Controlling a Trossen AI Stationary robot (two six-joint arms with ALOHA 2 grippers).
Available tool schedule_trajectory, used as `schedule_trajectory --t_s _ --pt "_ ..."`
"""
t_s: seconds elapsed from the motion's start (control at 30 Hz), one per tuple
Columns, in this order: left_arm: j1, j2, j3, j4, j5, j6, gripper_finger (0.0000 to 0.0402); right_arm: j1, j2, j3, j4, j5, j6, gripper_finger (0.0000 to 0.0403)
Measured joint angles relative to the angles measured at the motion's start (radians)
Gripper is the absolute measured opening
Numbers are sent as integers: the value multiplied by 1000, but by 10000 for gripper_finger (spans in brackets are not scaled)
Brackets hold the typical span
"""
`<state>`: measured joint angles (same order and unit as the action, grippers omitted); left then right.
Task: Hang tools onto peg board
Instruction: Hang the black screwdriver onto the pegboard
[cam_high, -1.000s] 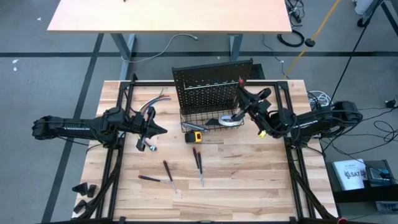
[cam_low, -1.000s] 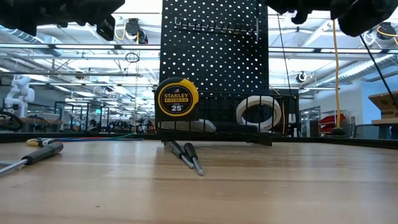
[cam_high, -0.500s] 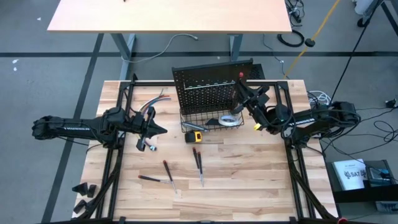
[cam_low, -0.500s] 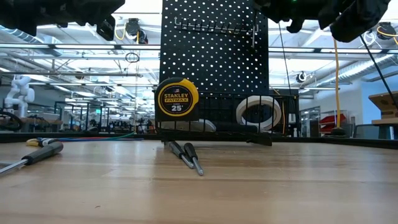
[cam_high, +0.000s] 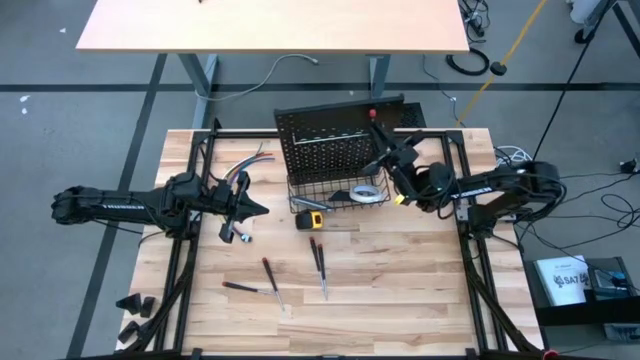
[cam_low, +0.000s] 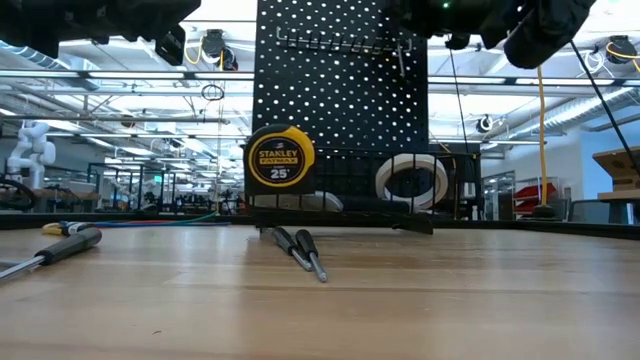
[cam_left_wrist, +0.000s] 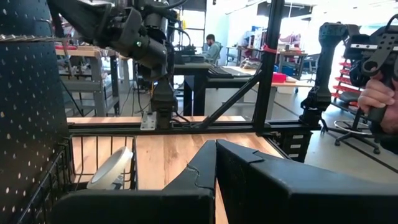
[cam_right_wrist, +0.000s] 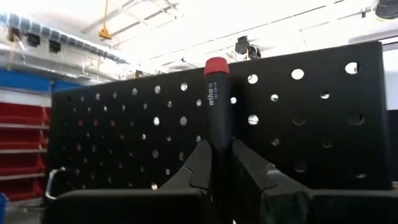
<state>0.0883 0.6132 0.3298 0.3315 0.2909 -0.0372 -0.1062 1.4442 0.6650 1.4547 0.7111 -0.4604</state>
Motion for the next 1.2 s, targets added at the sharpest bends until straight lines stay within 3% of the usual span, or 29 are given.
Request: schedule_trajectory --t_s 0.73,0.97,1.2 --pt "0 0 0 -9 1 18 8 82 12 -1 -10 232 -206 27" --pt "0 0 0 -8 2 18 8 80 11 -1 -22 264 -207 111" --pt "0 0 0 -8 2 17 8 81 11 -1 -26 268 -207 149"
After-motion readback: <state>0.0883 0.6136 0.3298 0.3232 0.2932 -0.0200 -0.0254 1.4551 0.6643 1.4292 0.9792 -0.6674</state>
